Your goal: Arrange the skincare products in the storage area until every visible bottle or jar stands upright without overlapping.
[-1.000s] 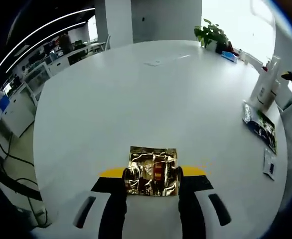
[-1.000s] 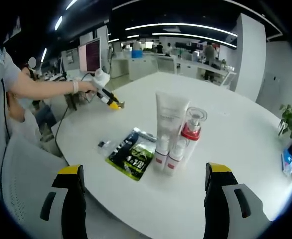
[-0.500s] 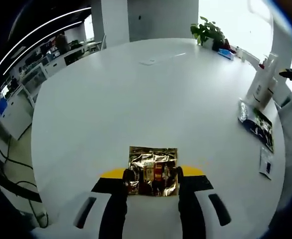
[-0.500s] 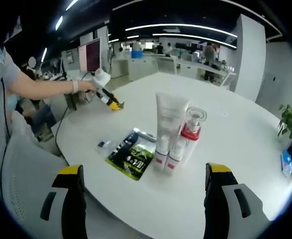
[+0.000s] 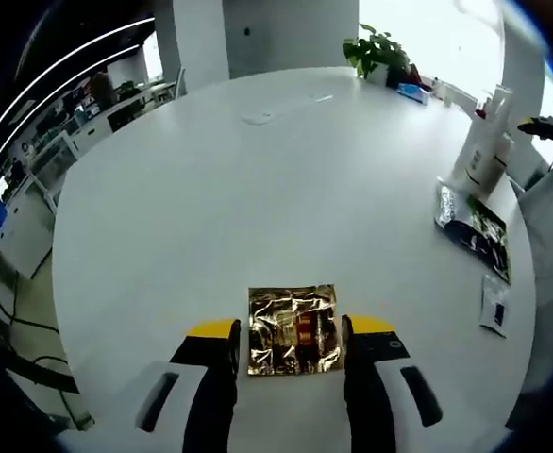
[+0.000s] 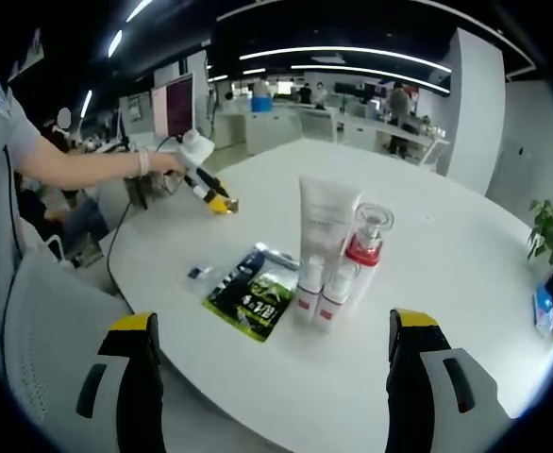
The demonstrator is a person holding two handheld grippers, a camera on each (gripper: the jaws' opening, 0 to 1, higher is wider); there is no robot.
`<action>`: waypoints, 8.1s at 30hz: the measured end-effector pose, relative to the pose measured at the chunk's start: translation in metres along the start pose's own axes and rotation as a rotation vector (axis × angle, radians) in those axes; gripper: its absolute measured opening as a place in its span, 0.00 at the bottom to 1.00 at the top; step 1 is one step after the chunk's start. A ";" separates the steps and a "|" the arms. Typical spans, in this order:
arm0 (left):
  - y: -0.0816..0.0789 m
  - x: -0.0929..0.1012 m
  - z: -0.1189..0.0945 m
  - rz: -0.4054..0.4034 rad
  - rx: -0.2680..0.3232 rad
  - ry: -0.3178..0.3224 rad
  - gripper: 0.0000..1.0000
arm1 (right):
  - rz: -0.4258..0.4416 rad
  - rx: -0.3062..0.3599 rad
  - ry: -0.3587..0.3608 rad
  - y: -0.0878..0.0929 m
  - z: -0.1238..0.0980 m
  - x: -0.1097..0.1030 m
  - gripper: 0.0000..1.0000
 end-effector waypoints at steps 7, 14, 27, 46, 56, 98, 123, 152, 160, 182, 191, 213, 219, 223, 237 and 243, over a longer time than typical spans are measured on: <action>0.004 0.000 0.003 -0.002 -0.032 -0.009 0.54 | -0.004 0.004 -0.010 -0.001 0.001 -0.003 1.00; 0.008 -0.002 0.006 -0.025 -0.043 0.002 0.53 | 0.001 0.007 -0.007 -0.002 0.000 -0.001 1.00; 0.010 -0.005 0.004 -0.061 -0.042 0.002 0.38 | 0.001 0.012 -0.008 -0.002 0.000 -0.002 1.00; 0.010 0.011 0.001 -0.047 -0.044 -0.005 0.38 | -0.001 0.018 -0.014 0.002 -0.003 -0.003 1.00; 0.012 0.031 0.000 -0.007 -0.064 0.023 0.38 | 0.001 0.017 -0.009 0.003 -0.003 -0.002 1.00; 0.008 0.115 -0.004 0.339 -0.107 0.265 0.39 | -0.009 0.012 -0.025 0.005 -0.006 -0.009 1.00; -0.012 0.144 0.001 0.476 -0.119 0.301 0.40 | -0.004 -0.002 -0.029 0.006 -0.002 -0.009 1.00; -0.018 0.168 0.025 0.531 -0.194 0.344 0.40 | -0.017 -0.040 -0.020 0.010 0.001 -0.006 1.00; -0.017 0.175 0.027 0.541 -0.206 0.357 0.40 | -0.017 -0.036 -0.022 0.010 0.000 -0.008 1.00; -0.012 0.182 0.018 0.547 -0.209 0.405 0.41 | -0.022 -0.028 -0.030 0.010 0.000 -0.010 1.00; -0.012 0.181 0.017 0.598 -0.212 0.430 0.43 | -0.021 -0.027 -0.030 0.010 0.000 -0.010 1.00; -0.028 0.151 0.005 0.034 -0.031 0.159 0.50 | -0.013 0.004 -0.006 0.009 -0.011 -0.005 1.00; -0.018 0.159 0.001 -0.037 -0.022 0.103 0.51 | -0.023 0.013 -0.031 0.010 -0.015 -0.002 1.00; -0.014 0.167 -0.005 -0.058 -0.022 0.046 0.46 | -0.049 0.005 -0.071 0.010 -0.017 0.000 1.00; 0.000 0.189 -0.006 -0.234 -0.006 -0.017 0.50 | -0.086 0.003 -0.154 0.021 -0.026 0.018 1.00; -0.006 0.181 0.004 -0.292 0.005 -0.038 0.49 | -0.084 0.020 -0.162 0.024 -0.028 0.028 1.00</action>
Point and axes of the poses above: the point that each gripper's makers call its tool centre point, and the gripper's own axes: z roughly forward along the fingers, x roughly to its right, y roughly out of its underside, the point moved 1 cm from there along -z, roughly backward along the fingers, and after that the axes turned 4 degrees about y, right-handed, at the moved point
